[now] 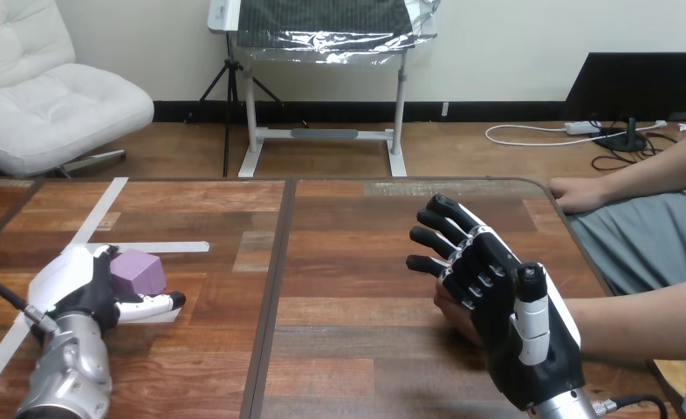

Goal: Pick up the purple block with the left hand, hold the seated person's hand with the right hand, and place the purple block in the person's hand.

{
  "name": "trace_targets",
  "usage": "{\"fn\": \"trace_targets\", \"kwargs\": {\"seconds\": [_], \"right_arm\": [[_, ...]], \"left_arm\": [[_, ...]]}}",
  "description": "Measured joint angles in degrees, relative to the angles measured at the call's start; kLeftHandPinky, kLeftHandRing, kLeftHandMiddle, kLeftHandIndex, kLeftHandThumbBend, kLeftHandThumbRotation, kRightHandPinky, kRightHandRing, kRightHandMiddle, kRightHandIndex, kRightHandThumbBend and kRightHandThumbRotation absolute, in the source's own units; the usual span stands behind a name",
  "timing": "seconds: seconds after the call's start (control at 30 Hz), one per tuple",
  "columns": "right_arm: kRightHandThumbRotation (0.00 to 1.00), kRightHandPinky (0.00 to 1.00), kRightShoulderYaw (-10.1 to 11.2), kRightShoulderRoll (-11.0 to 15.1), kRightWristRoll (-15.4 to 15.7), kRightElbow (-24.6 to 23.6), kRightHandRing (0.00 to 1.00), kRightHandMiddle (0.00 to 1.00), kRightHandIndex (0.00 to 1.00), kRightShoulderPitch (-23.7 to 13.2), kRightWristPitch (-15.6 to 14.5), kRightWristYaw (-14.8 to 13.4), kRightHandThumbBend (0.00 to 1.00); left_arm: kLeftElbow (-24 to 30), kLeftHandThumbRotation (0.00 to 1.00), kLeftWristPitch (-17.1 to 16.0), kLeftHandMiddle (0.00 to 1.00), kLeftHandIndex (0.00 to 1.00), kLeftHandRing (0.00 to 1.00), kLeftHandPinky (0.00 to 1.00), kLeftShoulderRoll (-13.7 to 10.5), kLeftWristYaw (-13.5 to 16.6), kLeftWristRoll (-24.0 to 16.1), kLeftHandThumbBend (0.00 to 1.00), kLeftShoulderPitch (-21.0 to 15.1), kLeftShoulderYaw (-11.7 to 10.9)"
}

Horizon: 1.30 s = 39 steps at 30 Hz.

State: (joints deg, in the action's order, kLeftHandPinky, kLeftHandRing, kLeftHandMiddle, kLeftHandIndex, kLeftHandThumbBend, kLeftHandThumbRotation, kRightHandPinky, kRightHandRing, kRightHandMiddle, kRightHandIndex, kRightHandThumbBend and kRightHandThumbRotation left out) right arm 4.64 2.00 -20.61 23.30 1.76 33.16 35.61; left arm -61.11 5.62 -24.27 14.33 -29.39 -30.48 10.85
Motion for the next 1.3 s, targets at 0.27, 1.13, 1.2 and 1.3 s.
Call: {"fn": "trace_targets", "kwargs": {"seconds": [0.27, 1.13, 1.2, 1.3], "right_arm": [[0.9, 0.77, 0.01, -0.03, -0.16, -0.75, 0.86, 0.87, 0.87, 0.12, 0.0, -0.02, 1.0], [0.9, 0.77, 0.03, 0.03, -0.99, -0.96, 0.86, 0.87, 0.86, 1.16, -0.01, -0.01, 0.99], [0.9, 0.77, 0.03, 0.02, -1.04, -0.96, 0.86, 0.87, 0.86, 1.24, -0.01, -0.01, 0.99], [0.89, 0.76, 0.03, 0.02, -1.06, -0.98, 0.86, 0.87, 0.86, 1.31, -0.01, -0.01, 0.99]], "left_arm": [[-0.16, 0.33, 0.23, 0.81, 0.8, 0.77, 0.67, 0.65, 1.59, -0.01, 0.79, -0.1, 0.01], [-2.45, 0.24, 2.67, 0.74, 0.72, 0.71, 0.56, 2.22, 7.86, 0.86, 0.75, -2.24, -0.28], [-2.53, 0.24, 2.67, 0.74, 0.71, 0.71, 0.56, 2.45, 8.08, 0.9, 0.75, -2.24, -0.27], [-2.69, 0.23, 2.68, 0.74, 0.71, 0.71, 0.55, 2.76, 8.44, 0.97, 0.74, -2.24, -0.25]]}}
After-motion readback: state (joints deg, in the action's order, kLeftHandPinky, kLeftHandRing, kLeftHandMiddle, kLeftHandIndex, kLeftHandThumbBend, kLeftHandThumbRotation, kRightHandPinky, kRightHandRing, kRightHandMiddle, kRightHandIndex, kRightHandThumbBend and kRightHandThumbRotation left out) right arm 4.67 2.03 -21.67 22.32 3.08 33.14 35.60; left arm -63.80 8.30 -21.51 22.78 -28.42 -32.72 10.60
